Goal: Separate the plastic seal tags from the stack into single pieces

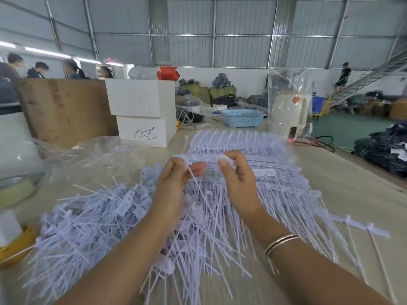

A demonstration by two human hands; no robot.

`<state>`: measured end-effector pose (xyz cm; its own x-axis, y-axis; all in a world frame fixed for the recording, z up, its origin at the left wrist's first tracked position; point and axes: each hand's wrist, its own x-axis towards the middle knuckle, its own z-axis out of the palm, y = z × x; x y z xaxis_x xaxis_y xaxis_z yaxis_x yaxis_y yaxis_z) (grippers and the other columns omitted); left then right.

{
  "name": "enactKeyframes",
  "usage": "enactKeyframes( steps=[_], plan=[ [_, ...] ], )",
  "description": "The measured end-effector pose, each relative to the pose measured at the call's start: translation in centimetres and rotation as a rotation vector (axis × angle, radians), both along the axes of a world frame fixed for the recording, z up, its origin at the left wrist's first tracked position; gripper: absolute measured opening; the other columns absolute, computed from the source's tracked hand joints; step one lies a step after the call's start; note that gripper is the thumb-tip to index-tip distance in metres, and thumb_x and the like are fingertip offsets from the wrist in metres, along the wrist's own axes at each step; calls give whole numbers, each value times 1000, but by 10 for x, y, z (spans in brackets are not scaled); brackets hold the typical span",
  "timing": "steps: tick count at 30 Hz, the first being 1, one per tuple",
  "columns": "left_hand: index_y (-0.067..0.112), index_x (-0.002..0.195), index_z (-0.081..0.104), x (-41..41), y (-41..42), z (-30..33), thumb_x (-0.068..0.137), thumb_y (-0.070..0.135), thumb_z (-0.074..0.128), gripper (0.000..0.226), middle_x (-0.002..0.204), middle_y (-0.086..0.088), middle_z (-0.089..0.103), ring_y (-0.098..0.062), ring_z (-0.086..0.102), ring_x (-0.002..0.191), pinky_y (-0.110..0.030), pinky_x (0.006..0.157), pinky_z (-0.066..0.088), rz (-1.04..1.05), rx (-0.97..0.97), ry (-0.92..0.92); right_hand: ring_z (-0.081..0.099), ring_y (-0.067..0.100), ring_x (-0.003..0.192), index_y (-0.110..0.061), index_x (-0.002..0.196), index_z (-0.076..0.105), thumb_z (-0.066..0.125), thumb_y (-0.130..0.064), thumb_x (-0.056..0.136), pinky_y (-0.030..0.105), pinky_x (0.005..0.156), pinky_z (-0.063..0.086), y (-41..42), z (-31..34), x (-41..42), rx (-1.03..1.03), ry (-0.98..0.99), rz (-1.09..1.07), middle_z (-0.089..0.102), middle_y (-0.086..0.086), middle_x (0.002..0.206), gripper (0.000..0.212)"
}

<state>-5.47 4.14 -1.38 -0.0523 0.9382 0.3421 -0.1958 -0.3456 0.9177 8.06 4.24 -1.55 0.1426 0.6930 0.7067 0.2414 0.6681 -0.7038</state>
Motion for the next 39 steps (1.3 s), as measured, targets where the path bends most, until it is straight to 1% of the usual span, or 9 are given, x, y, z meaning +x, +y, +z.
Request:
enactKeyframes(
  steps=[4, 8, 14, 20, 23, 26, 29, 34, 39],
  plan=[
    [29, 85, 49, -7, 5, -4, 95, 21, 53, 13, 69, 6, 70, -6, 67, 62, -21, 61, 50, 239, 146, 413, 50, 19, 86, -22, 90, 55, 49, -22, 93, 47, 90, 36, 4, -5, 3, -18, -232, -18, 54, -11, 86, 6],
    [30, 75, 47, -14, 6, -11, 92, 19, 54, 22, 55, -2, 57, -13, 52, 47, -29, 51, 41, 440, 280, 659, 35, 23, 97, -35, 97, 47, 32, -15, 77, 12, 85, 23, 1, -8, 2, -142, -237, 27, 54, -2, 99, 32],
    [15, 100, 65, -34, 12, -12, 76, 6, 54, 28, 92, -4, 64, -29, 57, 90, -40, 82, 33, 773, 340, 1140, 29, 5, 89, -35, 89, 41, 27, -13, 74, 17, 78, 28, 2, -3, 5, -184, -242, 31, 40, -14, 89, 30],
    [12, 112, 60, -35, 14, -7, 73, -21, 45, 54, 110, -5, 59, -25, 53, 101, -42, 90, 40, 622, 351, 810, 33, -18, 90, -36, 89, 45, 42, 7, 86, 29, 79, 24, 6, 3, 7, -83, -360, -38, 49, -17, 91, 44],
    [21, 99, 61, -23, 7, -2, 99, 19, 41, 20, 93, -2, 65, -26, 60, 85, -38, 82, 47, 255, 260, 574, 44, 5, 99, -26, 98, 51, 45, 6, 84, 27, 84, 23, 10, 2, 6, -100, -467, -75, 56, -3, 99, 36],
    [25, 80, 62, -14, 3, -5, 94, 59, 38, 44, 74, 2, 66, -15, 59, 67, -25, 68, 47, 84, 177, 642, 50, 17, 96, -17, 106, 49, 46, 8, 83, 38, 90, 37, 8, 2, 0, -125, -488, 14, 54, -2, 99, 34],
    [24, 73, 56, -11, 5, -9, 92, 42, 52, 26, 63, 4, 63, -3, 47, 48, -13, 49, 36, 108, 196, 682, 51, 14, 79, -12, 116, 48, 50, 6, 84, 37, 77, 41, 3, 10, 0, -191, -516, 141, 54, -1, 93, 37],
    [24, 71, 55, -16, 6, -3, 94, 31, 53, 24, 63, 6, 63, -12, 54, 55, -17, 53, 41, 100, 191, 563, 53, 18, 105, -20, 106, 62, 52, -21, 96, 42, 101, 36, 5, 39, 17, -427, -686, 197, 60, -1, 105, 15],
    [11, 67, 55, -14, 6, 8, 95, 17, 53, 29, 53, 5, 58, -6, 52, 50, -14, 54, 40, 32, 108, 330, 51, -1, 69, -22, 81, 63, 61, -26, 91, 23, 74, 36, 7, 58, 12, -375, -765, 219, 58, -6, 73, 11]
  ],
)
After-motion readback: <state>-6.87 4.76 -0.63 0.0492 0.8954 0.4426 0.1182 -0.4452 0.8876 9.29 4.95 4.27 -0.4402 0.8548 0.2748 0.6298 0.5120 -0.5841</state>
